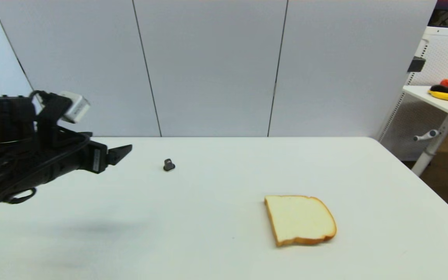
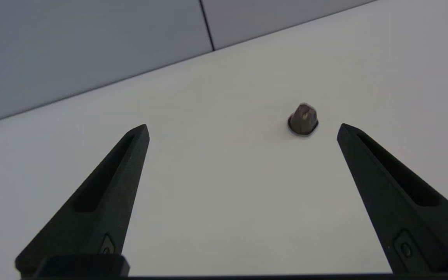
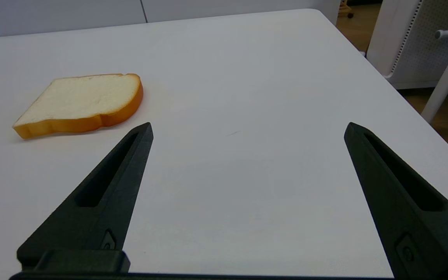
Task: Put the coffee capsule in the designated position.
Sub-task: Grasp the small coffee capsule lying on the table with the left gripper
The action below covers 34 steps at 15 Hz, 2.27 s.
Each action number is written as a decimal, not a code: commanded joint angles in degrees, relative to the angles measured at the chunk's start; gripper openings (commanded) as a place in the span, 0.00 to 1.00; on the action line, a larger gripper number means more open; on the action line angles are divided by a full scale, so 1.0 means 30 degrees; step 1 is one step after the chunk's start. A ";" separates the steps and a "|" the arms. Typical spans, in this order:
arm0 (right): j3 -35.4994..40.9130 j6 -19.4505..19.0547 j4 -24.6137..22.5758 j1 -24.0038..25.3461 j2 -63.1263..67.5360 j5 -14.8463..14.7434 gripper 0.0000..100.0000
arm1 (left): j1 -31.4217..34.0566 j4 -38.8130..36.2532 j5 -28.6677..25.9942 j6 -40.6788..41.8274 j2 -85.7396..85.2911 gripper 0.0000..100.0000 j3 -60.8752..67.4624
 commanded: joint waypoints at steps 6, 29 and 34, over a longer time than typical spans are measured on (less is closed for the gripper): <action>0.0029 0.0006 0.0036 0.0010 0.0024 0.0020 1.00 | -0.1188 -0.9901 -0.0516 -0.0001 0.8857 1.00 0.0493; 0.0029 0.0006 0.0007 0.0010 0.0024 0.0020 1.00 | -0.1979 -1.5087 -0.0604 -0.0909 1.2050 1.00 0.1343; 0.0029 0.0006 0.0007 0.0010 0.0024 0.0020 1.00 | -0.2008 -1.5468 -0.0545 -0.1525 1.2079 1.00 0.1313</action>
